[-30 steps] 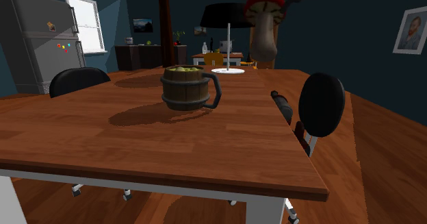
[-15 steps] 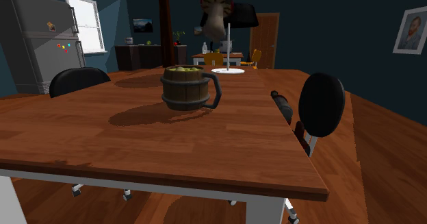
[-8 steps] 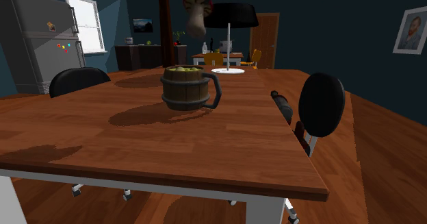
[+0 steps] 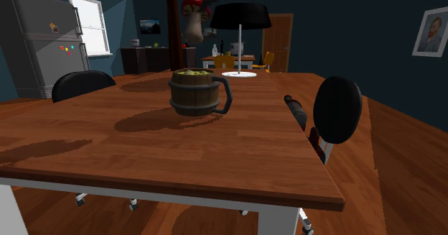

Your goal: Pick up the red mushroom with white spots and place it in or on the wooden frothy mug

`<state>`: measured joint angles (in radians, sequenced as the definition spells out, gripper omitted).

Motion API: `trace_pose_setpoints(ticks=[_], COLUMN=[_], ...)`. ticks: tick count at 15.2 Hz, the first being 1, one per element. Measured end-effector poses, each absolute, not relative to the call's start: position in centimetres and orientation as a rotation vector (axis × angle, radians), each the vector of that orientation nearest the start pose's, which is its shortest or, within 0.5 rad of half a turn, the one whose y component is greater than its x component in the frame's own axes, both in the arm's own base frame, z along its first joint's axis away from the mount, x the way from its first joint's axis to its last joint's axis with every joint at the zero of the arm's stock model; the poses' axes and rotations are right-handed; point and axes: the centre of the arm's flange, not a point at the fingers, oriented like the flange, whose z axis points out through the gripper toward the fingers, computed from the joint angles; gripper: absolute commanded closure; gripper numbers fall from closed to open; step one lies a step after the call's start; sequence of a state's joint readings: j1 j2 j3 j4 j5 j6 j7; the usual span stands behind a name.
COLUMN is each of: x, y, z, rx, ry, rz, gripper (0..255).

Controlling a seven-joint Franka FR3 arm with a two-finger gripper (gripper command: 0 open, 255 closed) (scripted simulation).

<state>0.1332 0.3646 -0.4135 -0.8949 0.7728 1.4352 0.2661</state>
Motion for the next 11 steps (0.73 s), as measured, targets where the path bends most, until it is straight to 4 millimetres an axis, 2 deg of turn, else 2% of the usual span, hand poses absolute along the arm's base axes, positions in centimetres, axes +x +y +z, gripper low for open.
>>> trace_pose_setpoints(ticks=[11], x=[63.0], y=[-1.7], z=[68.1], rx=[-2.490], ry=[0.404], rz=[-0.229], gripper=[255])
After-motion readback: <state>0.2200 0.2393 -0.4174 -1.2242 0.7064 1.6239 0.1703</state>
